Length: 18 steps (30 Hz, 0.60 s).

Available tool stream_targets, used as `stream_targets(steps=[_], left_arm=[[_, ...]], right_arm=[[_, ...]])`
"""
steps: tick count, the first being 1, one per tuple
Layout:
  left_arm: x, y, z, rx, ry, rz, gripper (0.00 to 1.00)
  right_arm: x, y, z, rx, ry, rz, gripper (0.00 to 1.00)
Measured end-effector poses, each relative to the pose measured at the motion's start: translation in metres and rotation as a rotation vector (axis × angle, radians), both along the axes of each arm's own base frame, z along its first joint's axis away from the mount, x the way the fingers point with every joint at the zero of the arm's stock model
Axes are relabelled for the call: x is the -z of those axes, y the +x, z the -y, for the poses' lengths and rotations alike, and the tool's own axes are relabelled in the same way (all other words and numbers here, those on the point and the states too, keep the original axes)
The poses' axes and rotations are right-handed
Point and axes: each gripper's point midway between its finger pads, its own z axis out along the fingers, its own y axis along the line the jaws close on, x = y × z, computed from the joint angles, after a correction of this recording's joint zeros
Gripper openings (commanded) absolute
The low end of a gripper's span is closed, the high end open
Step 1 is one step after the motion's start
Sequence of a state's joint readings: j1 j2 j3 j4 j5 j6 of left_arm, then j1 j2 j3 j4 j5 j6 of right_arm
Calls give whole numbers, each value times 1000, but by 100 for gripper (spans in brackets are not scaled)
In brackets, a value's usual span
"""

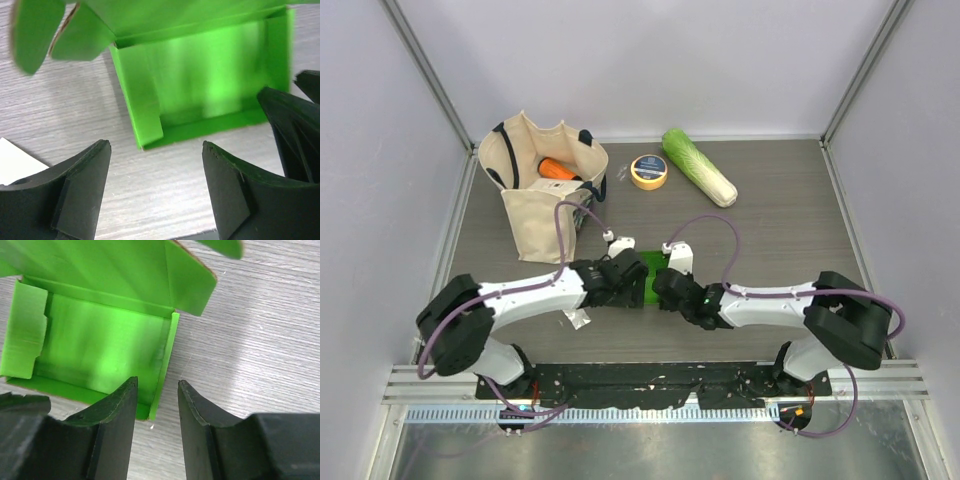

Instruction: Fold the paper box

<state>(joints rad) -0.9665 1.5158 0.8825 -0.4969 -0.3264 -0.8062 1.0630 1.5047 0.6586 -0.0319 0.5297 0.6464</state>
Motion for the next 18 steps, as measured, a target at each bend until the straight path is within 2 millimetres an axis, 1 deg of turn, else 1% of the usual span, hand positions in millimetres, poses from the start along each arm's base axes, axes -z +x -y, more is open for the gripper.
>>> stream_targets(steps=[3,4,5,6,8,9,10,11,13,15,18], left_arm=[[-20,-8,4,23,-101,7,81],[-24,-8,5,25,-117,11,81],[-29,-8,7,28,-141,18,79],[-36,-7,9,29,-171,27,75],[-44,-6,7,20,-208,37,63],[-46,-4,5,4,-222,37,52],[-47,-2,2,-14,-234,34,48],[-46,0,-1,-34,-241,29,47],[-38,6,-11,-75,-253,6,51],[-28,7,-19,-114,-270,-26,52],[-18,9,-26,-155,-285,-56,49]], right_arm=[[-11,-3,1,-14,40,4,44],[-14,-3,0,-20,49,5,44],[-17,-4,0,-23,60,9,44],[-21,-3,-1,-26,70,13,44],[-27,-3,-1,-29,87,20,44],[-31,-3,-1,-30,94,25,44],[-35,-3,-1,-30,103,31,43],[-38,-3,-1,-31,111,35,43],[-44,-2,-2,-33,124,46,43],[-44,-2,-2,-37,120,48,42],[-37,-2,-1,-48,92,44,40]])
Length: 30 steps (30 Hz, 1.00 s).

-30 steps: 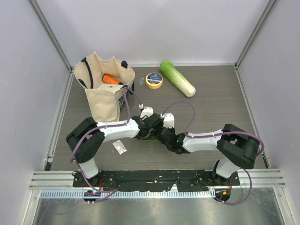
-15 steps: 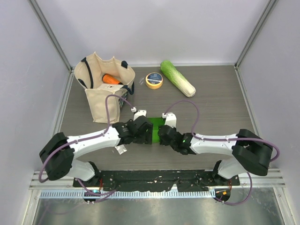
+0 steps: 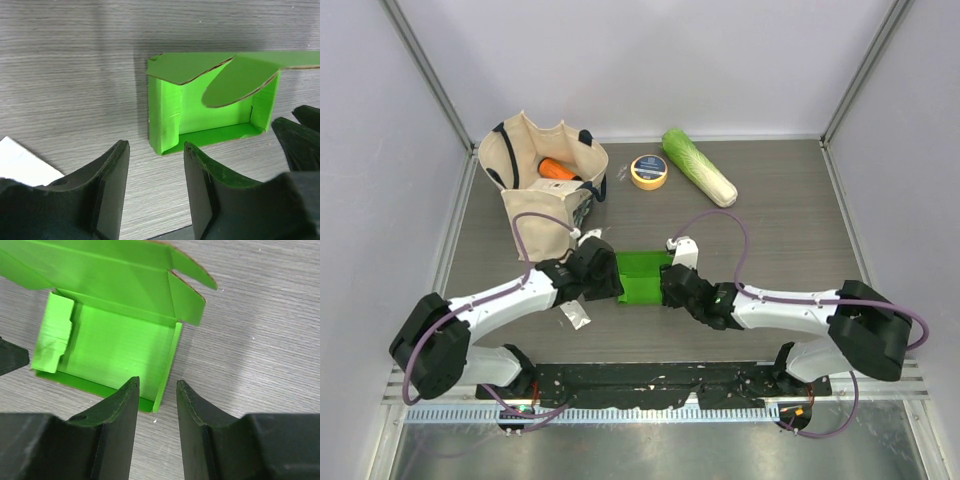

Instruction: Fold the paper box

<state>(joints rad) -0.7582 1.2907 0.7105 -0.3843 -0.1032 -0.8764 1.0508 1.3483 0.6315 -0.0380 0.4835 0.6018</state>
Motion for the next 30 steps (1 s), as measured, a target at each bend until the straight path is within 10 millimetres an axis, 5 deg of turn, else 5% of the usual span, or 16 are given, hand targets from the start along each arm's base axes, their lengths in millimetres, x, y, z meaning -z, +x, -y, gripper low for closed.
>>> stream_targets(steps=[6,15,30], left_arm=[[12,4,10,10,-13,-25,37],[17,12,9,-12,-24,-31,35],[32,19,10,-23,-21,-57,13]], right_arm=[[22,2,6,-4,-70,-27,38],[17,13,4,4,-36,-11,31],[33,15,-1,-21,-56,-31,19]])
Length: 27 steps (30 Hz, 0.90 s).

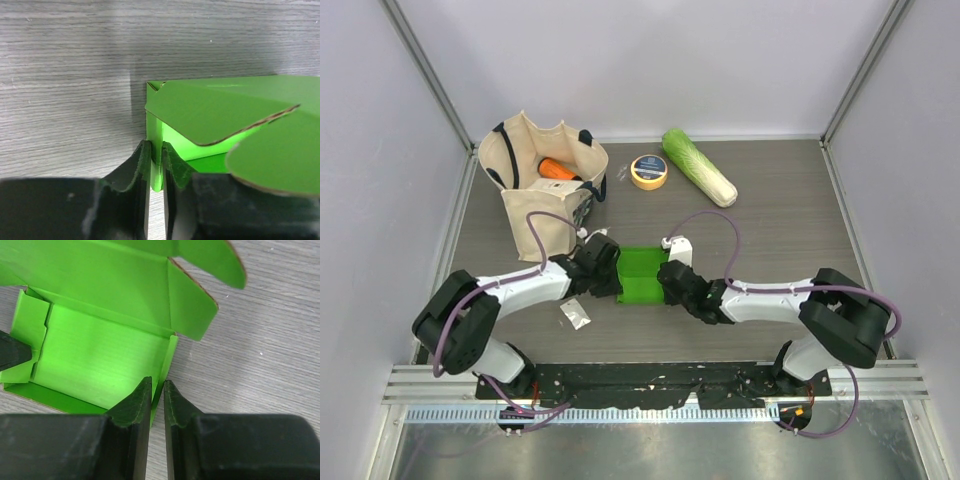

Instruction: Fold the paper box

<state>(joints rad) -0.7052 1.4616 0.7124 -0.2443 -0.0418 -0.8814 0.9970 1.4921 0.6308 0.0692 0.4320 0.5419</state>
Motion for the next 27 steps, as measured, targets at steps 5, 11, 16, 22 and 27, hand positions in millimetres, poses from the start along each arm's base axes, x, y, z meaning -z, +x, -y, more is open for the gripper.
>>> stream_targets(steps=[5,11,16,22,27], left_arm=[[0,4,-1,20,66,5,0],[2,9,2,51,302,39,0],[7,20,6,70,572,106,0],[6,25,5,59,604,135,0],[5,21,4,67,561,141,40]], right_arm=[[-1,7,-2,8,-4,14,7],[0,18,-5,53,-9,34,1],[-1,22,-3,103,3,44,1],[-1,23,-4,136,35,40,1],[-2,23,-4,136,32,47,9]])
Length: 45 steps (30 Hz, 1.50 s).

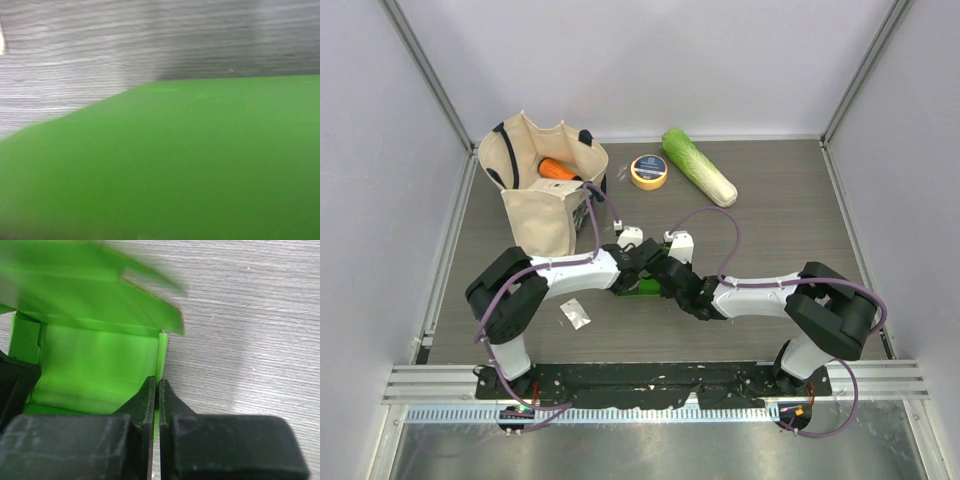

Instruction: Fold the paper box

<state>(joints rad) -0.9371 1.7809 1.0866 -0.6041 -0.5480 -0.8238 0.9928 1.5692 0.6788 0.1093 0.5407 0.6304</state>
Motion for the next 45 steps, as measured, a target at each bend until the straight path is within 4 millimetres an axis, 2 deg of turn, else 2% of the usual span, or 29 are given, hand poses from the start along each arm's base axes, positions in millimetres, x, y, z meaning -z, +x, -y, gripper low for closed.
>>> stream_targets(steps=[1,2,5,8,13,15,16,17,18,22,24,28,31,34,41,45], left_arm=[[2,-4,-1,9,-4,-16,46],[1,-6,-4,11,-3,-19,55],[-5,-13,-2,23,-66,-40,63],[-17,-15,0,25,-139,-40,69],[-49,-15,5,38,-260,6,70],[-60,-15,6,41,-301,25,56],[-64,-15,7,43,-327,27,45],[-65,-15,8,45,-357,19,42],[-63,-15,7,39,-387,8,41],[-42,-13,-15,-25,-471,-58,54],[-32,-15,-24,-53,-486,-84,55],[-29,-16,-20,-43,-546,-112,44],[-34,-10,-11,-34,-619,-109,40],[-31,-5,-10,-48,-664,-113,36],[-20,-3,-10,-60,-675,-142,33],[-13,-4,-10,-65,-663,-158,24]], right_arm=[[0,0,0,-2,0,-2,13],[0,-1,0,-3,-1,-3,14],[1,-4,-2,-21,2,-16,22],[-1,-8,-2,-36,9,-22,26],[-13,-14,1,-49,37,-14,28],[-19,-14,1,-50,52,-5,29],[-20,-14,1,-52,56,-3,29],[-21,-14,0,-54,60,-3,29],[-21,-15,0,-59,61,-5,29],[-20,-17,-2,-74,68,-14,28],[-20,-17,-3,-78,70,-17,27],[-17,-17,-3,-88,61,-21,25],[-11,-17,-2,-90,45,-29,24],[-8,-17,-1,-91,37,-35,24],[-8,-14,0,-90,39,-35,22],[-6,-13,-1,-90,39,-37,21]])
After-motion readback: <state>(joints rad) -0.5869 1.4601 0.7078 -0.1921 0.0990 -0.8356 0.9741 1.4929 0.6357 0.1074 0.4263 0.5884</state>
